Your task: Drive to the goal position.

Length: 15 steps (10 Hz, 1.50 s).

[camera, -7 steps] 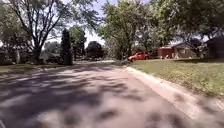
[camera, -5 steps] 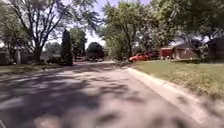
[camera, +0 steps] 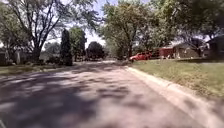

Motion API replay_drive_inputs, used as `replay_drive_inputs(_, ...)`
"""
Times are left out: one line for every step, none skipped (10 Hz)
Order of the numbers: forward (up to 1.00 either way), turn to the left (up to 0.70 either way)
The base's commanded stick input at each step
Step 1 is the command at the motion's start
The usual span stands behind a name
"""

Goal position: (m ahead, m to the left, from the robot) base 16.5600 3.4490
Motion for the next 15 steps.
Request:
replay_drive_inputs(0.50,0.00)
replay_drive_inputs(0.50,0.00)
replay_drive_inputs(0.50,0.00)
replay_drive_inputs(0.50,0.00)
replay_drive_inputs(0.50,0.00)
replay_drive_inputs(0.50,0.00)
replay_drive_inputs(0.50,0.00)
replay_drive_inputs(0.50,0.00)
replay_drive_inputs(0.50,0.00)
replay_drive_inputs(0.50,0.00)
replay_drive_inputs(0.50,0.00)
replay_drive_inputs(0.50,0.00)
replay_drive_inputs(0.50,0.00)
replay_drive_inputs(0.50,0.00)
replay_drive_inputs(0.50,0.00)
